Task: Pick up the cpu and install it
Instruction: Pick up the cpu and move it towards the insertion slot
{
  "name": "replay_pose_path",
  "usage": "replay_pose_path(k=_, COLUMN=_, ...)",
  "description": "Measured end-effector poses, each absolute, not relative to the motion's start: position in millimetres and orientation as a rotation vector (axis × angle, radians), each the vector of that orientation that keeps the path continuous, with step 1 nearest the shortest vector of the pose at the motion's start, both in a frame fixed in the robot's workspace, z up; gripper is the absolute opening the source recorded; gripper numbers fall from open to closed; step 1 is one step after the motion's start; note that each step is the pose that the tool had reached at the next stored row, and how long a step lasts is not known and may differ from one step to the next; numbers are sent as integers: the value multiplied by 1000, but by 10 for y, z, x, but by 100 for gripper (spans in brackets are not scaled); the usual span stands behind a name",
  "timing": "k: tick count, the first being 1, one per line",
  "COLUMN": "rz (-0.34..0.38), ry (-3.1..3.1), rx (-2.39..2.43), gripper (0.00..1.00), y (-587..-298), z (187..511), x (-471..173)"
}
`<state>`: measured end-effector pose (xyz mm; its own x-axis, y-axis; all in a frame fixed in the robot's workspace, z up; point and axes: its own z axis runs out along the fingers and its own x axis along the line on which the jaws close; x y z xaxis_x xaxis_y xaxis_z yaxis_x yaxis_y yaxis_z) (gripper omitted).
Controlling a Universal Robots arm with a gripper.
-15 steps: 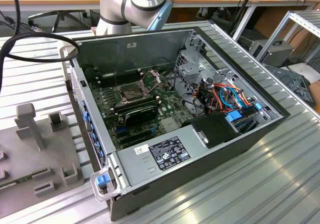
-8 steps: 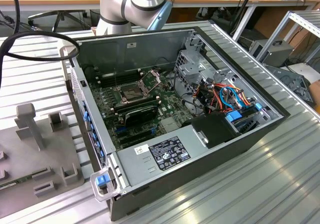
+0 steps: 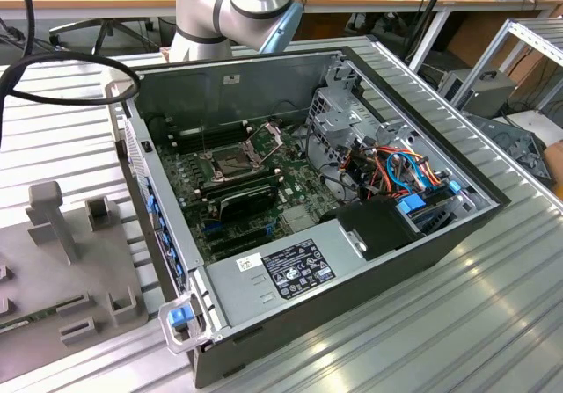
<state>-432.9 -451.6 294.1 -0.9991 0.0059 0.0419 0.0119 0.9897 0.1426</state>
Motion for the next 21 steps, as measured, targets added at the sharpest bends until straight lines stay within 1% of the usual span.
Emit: replay_pose_path(k=21, rz=-237, ry=-3091, rx=-14, gripper=55, y=-4516, z=2984, x=-4329)
